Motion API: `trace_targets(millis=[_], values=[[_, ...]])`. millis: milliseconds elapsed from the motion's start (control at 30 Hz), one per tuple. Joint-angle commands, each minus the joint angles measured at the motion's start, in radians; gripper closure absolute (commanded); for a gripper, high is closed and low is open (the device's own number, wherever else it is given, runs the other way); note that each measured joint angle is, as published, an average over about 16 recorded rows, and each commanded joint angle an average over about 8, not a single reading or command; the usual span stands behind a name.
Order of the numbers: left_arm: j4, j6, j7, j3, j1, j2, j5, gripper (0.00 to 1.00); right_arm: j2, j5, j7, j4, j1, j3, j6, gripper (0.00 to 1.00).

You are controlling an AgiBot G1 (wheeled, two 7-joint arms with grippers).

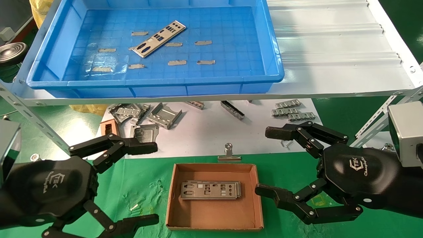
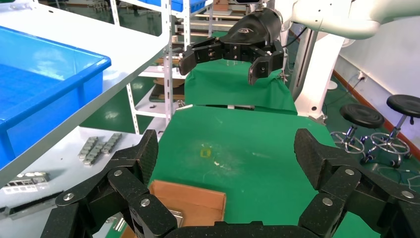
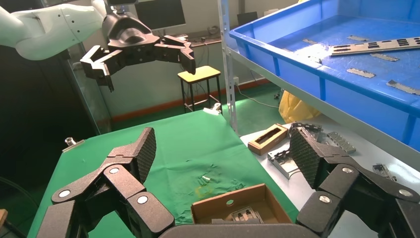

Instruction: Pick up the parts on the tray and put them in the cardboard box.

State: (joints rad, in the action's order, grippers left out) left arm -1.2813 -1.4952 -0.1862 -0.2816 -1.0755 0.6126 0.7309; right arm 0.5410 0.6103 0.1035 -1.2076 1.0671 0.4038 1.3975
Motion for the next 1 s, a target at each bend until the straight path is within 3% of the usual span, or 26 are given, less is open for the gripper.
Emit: trace_targets(millis=[33,1000], values=[[0.0,0.0,0.0,0.0,0.0,0.0,0.0,0.0,0.0,0.0,0.0,0.0,0.0,0.0,0.0,0.0],[0.0,0.0,0.0,0.0,0.0,0.0,0.0,0.0,0.0,0.0,0.0,0.0,0.0,0.0,0.0,0.0]])
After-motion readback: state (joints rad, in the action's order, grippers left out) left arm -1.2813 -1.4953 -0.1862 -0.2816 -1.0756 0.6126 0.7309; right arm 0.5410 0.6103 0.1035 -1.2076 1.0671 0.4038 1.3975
